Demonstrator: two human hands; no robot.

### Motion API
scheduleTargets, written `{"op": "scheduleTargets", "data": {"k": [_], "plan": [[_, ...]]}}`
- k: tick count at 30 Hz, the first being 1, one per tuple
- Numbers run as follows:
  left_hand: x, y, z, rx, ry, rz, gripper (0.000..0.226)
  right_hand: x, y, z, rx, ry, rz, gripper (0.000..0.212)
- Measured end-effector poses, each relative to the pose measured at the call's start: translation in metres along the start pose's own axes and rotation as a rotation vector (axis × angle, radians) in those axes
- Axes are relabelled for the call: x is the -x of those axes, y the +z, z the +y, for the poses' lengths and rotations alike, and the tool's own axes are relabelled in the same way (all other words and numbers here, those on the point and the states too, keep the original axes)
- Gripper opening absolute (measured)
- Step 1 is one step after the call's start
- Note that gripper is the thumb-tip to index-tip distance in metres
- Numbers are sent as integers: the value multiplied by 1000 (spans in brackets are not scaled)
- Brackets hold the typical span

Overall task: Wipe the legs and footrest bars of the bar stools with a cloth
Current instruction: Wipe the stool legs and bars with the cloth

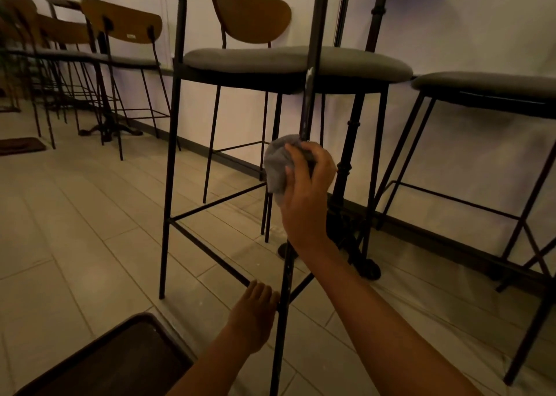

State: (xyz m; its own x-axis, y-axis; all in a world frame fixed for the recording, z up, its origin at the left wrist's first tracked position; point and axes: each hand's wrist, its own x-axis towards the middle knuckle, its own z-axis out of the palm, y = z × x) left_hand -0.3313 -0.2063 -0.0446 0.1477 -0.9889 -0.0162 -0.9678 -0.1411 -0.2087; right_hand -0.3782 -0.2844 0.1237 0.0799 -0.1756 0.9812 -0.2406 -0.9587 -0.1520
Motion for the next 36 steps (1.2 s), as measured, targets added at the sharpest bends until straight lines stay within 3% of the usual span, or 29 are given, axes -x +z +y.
{"op": "scheduleTargets", "data": {"k": [2,5,15,21,24,28,36], "plan": [[-1,2,0,-17,-2,-7,58,-14,-1,-2,44,27,110,47],[-4,3,0,-17,-15,-7,52,-33,-1,2,73,8,167,19],[-5,5,-1,-105,57,32,53,-6,-3,15,244,-197,-123,49],[-10,10,-2,-133,51,-5,57,-29,11,20,161,-120,-186,66],[-12,13,-2,-110,26,-2,57,-48,6,12,134,-124,-158,53],[-12,15,-3,-70,22,14,53,-72,1,-2,-11,-145,-83,51],[-12,13,-3,-66,24,12,52,-66,-7,-6,137,-104,-205,56]]}}
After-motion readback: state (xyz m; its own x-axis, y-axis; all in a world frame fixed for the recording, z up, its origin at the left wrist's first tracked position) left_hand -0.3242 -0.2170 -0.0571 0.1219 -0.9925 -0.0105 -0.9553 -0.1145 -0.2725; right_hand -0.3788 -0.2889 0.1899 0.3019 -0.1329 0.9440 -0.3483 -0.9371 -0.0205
